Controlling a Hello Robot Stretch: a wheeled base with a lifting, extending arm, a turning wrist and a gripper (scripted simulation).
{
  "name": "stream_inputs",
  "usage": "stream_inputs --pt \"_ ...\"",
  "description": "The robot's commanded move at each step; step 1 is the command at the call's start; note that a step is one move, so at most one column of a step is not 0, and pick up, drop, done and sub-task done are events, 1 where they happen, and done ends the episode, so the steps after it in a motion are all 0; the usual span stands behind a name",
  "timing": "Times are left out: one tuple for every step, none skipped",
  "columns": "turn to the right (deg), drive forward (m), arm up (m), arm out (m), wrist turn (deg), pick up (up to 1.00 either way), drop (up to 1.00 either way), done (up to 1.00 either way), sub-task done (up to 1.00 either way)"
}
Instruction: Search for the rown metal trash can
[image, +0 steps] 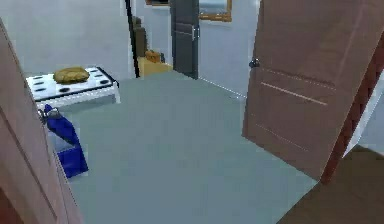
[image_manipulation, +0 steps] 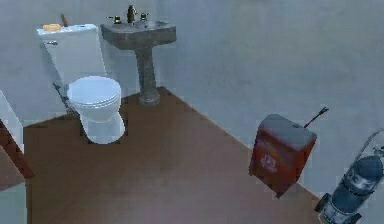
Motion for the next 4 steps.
stream_inputs --pt "45.0 0.0 0.0 0.0 0.0 0.0 0.0 0.0 0.0" --pt "45.0 0.0 0.0 0.0 0.0 0.0 0.0 0.0 0.0" --pt "21.0 0.0 0.0 0.0 0.0 0.0 0.0 0.0 0.0" --pt "0.0 0.15 0.0 0.0 0.0 0.0 0.0 0.0 0.0"
